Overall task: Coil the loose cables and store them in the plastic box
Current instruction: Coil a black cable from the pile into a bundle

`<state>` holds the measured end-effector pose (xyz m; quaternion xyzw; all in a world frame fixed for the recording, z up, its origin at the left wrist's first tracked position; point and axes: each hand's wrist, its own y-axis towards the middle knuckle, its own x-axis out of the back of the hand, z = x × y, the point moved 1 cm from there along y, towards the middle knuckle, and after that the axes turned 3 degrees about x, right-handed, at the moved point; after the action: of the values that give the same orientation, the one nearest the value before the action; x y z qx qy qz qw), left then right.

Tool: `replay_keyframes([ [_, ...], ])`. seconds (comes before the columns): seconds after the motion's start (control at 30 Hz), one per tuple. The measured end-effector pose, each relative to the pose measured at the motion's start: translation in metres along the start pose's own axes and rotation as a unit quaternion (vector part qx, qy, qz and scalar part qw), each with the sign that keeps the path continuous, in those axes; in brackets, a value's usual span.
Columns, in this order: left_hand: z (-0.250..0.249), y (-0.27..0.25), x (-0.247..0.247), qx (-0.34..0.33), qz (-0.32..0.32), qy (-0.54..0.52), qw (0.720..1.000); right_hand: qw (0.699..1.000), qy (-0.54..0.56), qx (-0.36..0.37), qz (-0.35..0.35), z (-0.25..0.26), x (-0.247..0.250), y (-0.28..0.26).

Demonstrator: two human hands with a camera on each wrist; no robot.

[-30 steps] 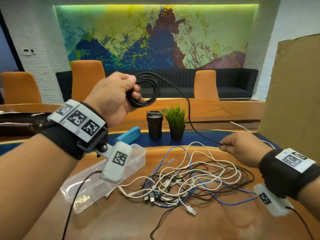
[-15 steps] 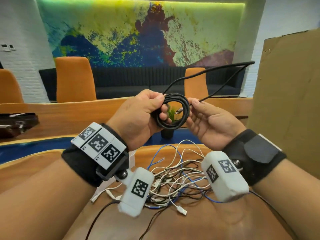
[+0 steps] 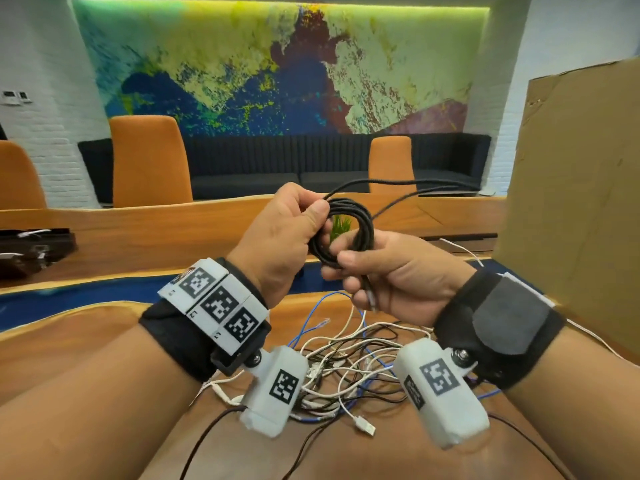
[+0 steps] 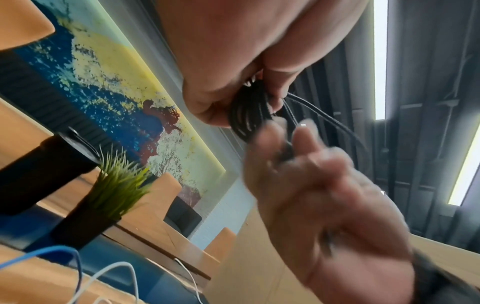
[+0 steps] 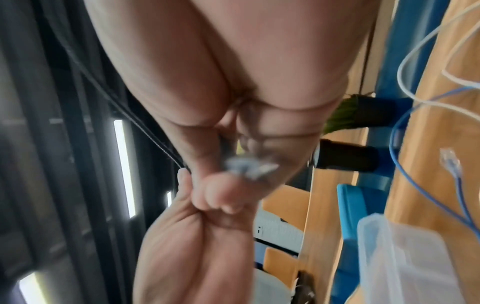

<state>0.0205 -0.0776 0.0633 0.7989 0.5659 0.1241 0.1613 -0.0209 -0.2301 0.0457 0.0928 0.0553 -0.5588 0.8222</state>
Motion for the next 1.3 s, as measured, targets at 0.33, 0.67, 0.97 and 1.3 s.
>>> replay_keyframes([
  [0.33, -0.046, 0.023, 0.085, -0.011, -0.139, 0.005, 0.990, 0.750, -0.620, -0.111, -0.202, -0.010, 0.099, -0.038],
  [0.67, -0.051, 0.018, 0.037, -0.024, -0.072, 0.030, 0.997, 0.992, -0.110, 0.056, 0.028, 0.014, 0.004, -0.025],
  [0.97, -0.059, 0.013, 0.086, 0.020, -0.140, -0.096, 0.985, 0.949, -0.154, 0.095, -0.256, 0.008, 0.109, -0.062],
  [1.3, -0.061, 0.015, 0.031, 0.002, -0.092, -0.047, 0.995, 0.938, -0.341, 0.043, -0.042, 0.013, 0.031, -0.041],
])
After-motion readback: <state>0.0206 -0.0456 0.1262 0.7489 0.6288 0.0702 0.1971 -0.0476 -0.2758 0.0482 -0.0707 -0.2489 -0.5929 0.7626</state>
